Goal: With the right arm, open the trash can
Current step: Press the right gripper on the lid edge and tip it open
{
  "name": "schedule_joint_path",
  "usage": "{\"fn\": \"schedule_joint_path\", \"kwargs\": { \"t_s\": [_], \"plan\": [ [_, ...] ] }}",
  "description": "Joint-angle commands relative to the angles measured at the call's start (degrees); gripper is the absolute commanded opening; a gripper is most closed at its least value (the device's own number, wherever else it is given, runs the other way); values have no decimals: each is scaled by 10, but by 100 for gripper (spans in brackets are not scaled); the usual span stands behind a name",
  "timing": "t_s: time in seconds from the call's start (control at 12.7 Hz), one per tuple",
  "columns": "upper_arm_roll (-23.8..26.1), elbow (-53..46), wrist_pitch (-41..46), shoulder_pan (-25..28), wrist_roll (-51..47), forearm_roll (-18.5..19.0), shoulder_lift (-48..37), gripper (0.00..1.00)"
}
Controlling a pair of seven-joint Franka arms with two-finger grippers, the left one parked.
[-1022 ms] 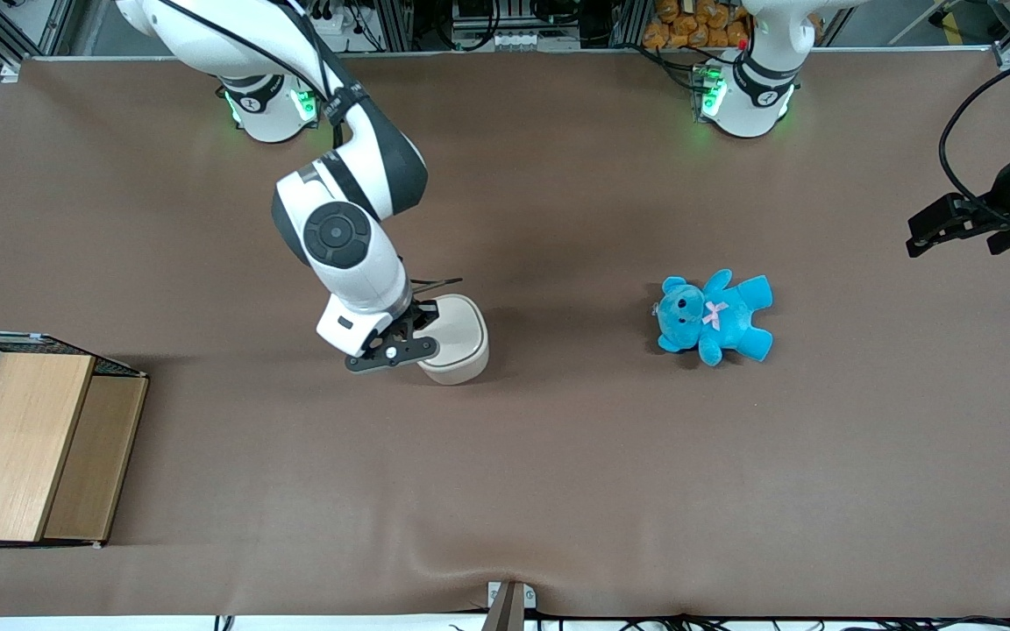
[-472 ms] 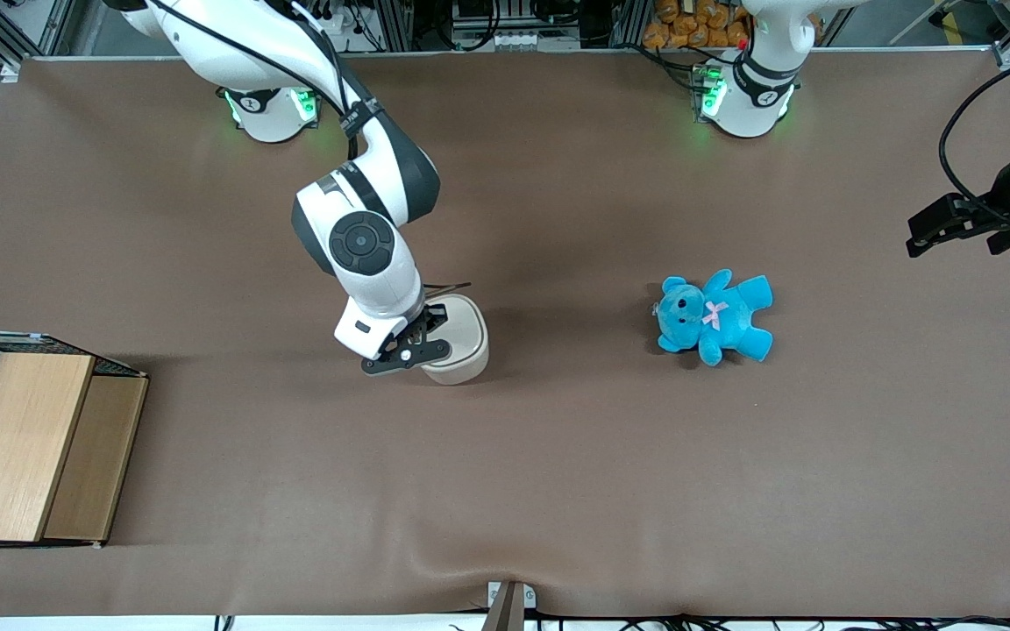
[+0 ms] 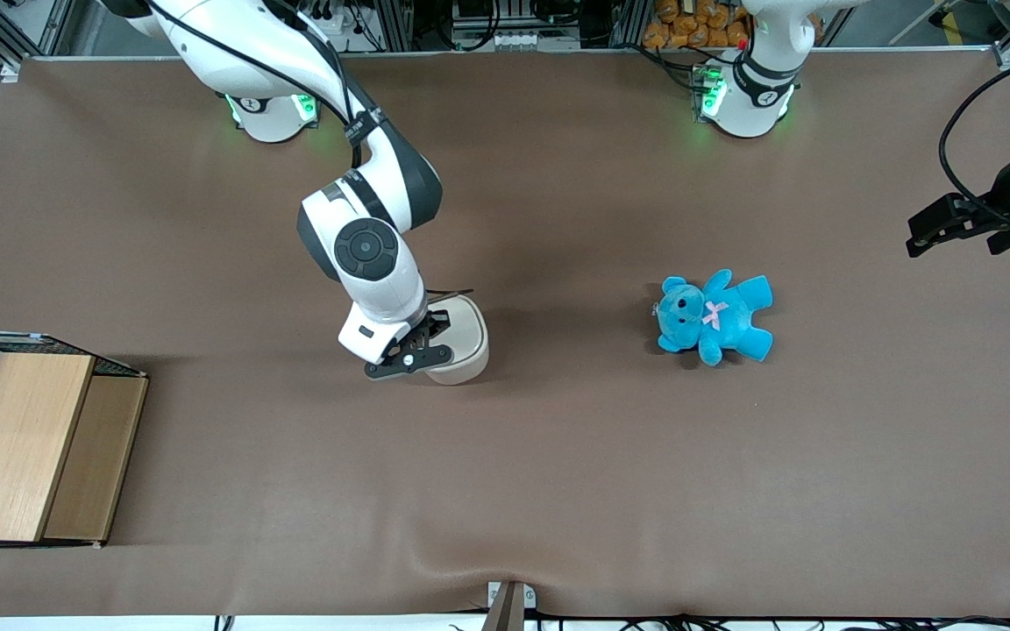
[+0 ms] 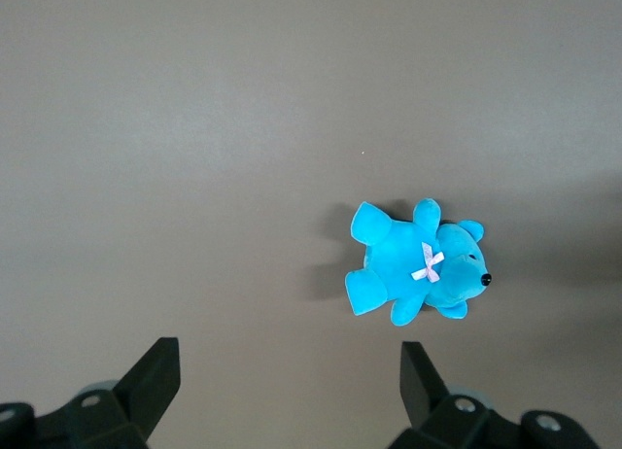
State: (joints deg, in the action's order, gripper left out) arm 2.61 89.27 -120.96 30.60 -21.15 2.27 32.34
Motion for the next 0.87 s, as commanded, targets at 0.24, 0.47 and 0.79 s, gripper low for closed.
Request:
{"fn": "schedule_joint_path", "kwargs": {
  "t_s": [0.24, 0.47, 0.79],
  "plan": [
    [-1, 17, -39, 8, -20, 12, 15, 0],
    [0, 8, -30, 5, -30, 18, 7, 40],
    [3, -21, 54, -29, -29, -6, -64, 100]
  ]
}}
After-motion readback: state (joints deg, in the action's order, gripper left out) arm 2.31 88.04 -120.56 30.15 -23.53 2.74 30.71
